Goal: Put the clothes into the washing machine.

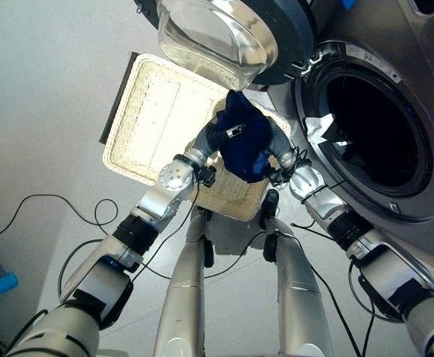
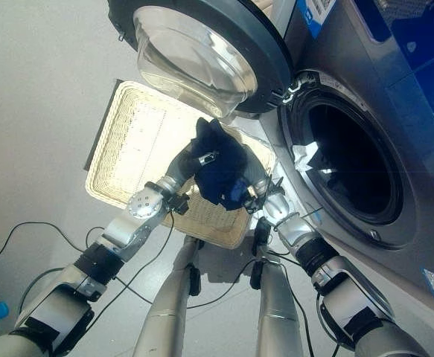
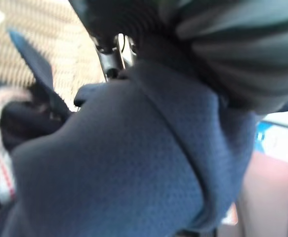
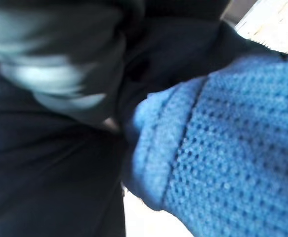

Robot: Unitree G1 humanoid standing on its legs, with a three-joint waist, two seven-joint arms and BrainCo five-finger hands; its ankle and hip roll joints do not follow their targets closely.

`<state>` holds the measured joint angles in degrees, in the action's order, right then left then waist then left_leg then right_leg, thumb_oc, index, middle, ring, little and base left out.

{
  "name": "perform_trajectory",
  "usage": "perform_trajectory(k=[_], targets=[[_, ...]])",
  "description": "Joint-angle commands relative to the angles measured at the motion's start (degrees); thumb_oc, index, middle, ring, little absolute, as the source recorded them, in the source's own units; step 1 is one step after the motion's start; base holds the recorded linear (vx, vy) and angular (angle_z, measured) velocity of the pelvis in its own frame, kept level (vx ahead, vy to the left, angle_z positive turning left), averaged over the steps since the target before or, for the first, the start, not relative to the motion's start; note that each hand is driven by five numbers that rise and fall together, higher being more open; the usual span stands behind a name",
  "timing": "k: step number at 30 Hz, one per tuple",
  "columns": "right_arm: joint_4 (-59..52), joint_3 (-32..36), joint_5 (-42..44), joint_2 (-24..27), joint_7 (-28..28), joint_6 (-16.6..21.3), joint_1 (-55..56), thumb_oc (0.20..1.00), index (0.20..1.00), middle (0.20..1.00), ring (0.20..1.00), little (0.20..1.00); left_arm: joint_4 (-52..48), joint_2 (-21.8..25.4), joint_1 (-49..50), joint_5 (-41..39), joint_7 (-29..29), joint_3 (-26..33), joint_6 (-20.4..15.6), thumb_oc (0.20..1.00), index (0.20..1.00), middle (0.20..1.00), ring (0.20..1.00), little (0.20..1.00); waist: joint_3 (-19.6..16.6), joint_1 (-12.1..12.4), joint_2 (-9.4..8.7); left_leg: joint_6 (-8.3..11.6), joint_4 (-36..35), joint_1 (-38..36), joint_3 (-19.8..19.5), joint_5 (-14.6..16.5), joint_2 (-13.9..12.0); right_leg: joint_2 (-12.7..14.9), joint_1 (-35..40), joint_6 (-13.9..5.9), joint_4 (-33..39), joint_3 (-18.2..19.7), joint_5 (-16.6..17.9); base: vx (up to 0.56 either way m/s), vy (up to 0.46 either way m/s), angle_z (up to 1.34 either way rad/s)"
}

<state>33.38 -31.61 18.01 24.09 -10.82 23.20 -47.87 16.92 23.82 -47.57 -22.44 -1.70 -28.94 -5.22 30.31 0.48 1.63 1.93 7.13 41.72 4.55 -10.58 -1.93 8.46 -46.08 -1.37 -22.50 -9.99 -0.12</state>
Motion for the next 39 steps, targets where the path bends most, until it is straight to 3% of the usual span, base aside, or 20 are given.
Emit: perform_trajectory(k=[1,2,7,8,9,10,20,31,32,35,36,39], targets=[[-8.9,4.0,4.5,-2.3,-2.9,10.4,-3.7,0.200,0.200,0.200,0.200,0.200,-0.5,-2.4,-0.6,5.1,-0.4,-6.3,1.4,0.200,0.200,0.200,0.200,0.200,-0.5,-1.4,2.37,-1.18,4.1,-0.8,5.2,5.5,4.0,-2.8,2.4,-3.43,5.5,-3.4,5.2,0.00,0.000,0.00],[-8.9,4.2,5.2,-2.3,-3.0,10.9,-3.5,0.200,0.200,0.200,0.200,0.200,-0.4,-2.3,-0.6,5.1,-0.5,-6.4,1.5,0.200,0.200,0.200,0.200,0.200,-0.5,-1.4,2.36,-1.16,4.1,-0.8,5.3,5.5,3.9,-2.8,2.4,-3.43,5.6,-3.3,5.2,0.01,0.034,-0.01],[-9.6,9.0,25.2,-5.7,3.0,16.8,0.2,0.200,0.200,0.200,0.200,0.200,1.6,-2.3,0.0,4.8,-1.8,-7.2,1.6,0.200,0.200,0.200,0.200,0.200,-0.5,-2.2,2.37,-0.90,4.2,-1.1,5.9,5.7,3.6,-3.1,2.5,-3.38,5.5,-2.8,4.9,0.00,0.023,-0.02],[-9.6,10.3,28.2,-7.2,4.9,17.5,1.6,0.200,0.200,0.200,0.200,0.200,2.1,-2.6,0.5,4.8,-1.4,-7.4,0.9,0.561,0.561,0.561,0.561,0.561,-0.5,-2.4,2.45,-0.85,4.0,-1.1,6.0,5.7,3.5,-3.2,2.4,-3.34,5.5,-2.6,4.9,0.00,0.046,-0.12],[-9.6,10.6,29.1,-7.7,5.1,17.8,2.0,0.200,0.200,0.200,0.200,0.200,2.3,-2.8,0.6,4.9,-1.1,-7.4,0.7,0.605,0.605,0.605,0.605,0.605,-0.5,-2.5,2.47,-0.85,3.9,-1.1,6.1,5.7,3.5,-3.2,2.5,-3.34,5.6,-2.6,4.8,0.00,0.056,-0.15],[-9.1,11.3,31.0,-8.9,6.1,18.3,3.0,0.200,0.200,0.200,0.200,0.200,2.9,-3.2,0.7,5.5,-0.6,-7.5,0.2,1.000,1.000,1.000,1.000,1.000,-0.5,-2.7,2.54,-0.87,3.8,-1.2,6.4,5.7,3.3,-3.2,2.4,-3.28,5.6,-2.5,4.8,0.00,0.041,-0.14],[-5.5,15.4,46.3,-11.4,13.7,21.3,4.9,0.200,0.200,0.200,0.200,0.200,5.2,-2.9,1.0,4.2,-0.7,-7.7,-1.6,1.000,1.000,1.000,1.000,1.000,-0.5,-3.1,2.78,-0.84,3.8,-1.6,7.1,5.9,3.1,-3.3,2.8,-2.98,5.6,-2.3,4.8,0.00,0.009,-0.02],[-2.9,17.8,54.1,-11.8,17.4,22.0,6.0,0.200,0.200,0.200,0.200,0.200,5.0,-2.6,1.8,4.6,-0.9,-7.3,-2.7,1.000,1.000,1.000,1.000,1.000,-0.5,-3.3,2.91,-0.93,3.7,-1.8,7.5,5.9,3.1,-3.5,2.9,-2.83,5.8,-2.1,4.9,0.00,0.003,-0.01],[-1.3,19.4,61.5,-11.8,21.0,22.2,5.9,0.200,0.200,0.200,0.200,0.200,5.4,-2.3,1.2,3.9,-0.5,-7.4,-2.9,1.000,1.000,1.000,1.000,1.000,-0.5,-3.4,3.02,-0.86,3.9,-1.9,7.8,6.1,3.1,-3.5,3.1,-2.86,5.8,-2.1,4.9,0.00,0.000,0.00],[-0.3,20.4,66.0,-11.8,22.8,21.9,5.8,0.200,0.200,0.200,0.200,0.200,5.7,-2.2,1.1,3.7,-0.5,-7.4,-3.1,1.000,1.000,1.000,1.000,1.000,-0.5,-3.4,3.14,-0.81,3.9,-2.0,7.9,6.2,3.1,-3.4,3.1,-2.87,5.7,-2.0,4.8,0.01,0.017,-0.05],[2.1,22.6,72.1,-11.7,25.3,20.3,5.2,0.200,0.200,0.200,0.200,0.200,6.1,-2.3,0.7,3.4,-0.1,-7.5,-3.4,1.000,1.000,1.000,1.000,1.000,-0.5,-3.4,3.35,-0.79,4.0,-2.1,7.9,6.3,3.2,-3.4,3.1,-2.89,5.6,-2.0,4.7,0.01,0.015,-0.04],[5.3,24.8,79.3,-11.3,26.5,17.4,4.1,0.200,0.200,0.200,0.200,0.200,6.3,-1.9,0.4,3.1,0.2,-7.6,-4.0,1.000,1.000,1.000,1.000,1.000,-0.5,-3.3,3.59,-0.75,4.2,-2.1,7.9,6.5,3.3,-3.3,3.1,-2.93,5.3,-2.0,4.8,0.00,0.000,0.00]])
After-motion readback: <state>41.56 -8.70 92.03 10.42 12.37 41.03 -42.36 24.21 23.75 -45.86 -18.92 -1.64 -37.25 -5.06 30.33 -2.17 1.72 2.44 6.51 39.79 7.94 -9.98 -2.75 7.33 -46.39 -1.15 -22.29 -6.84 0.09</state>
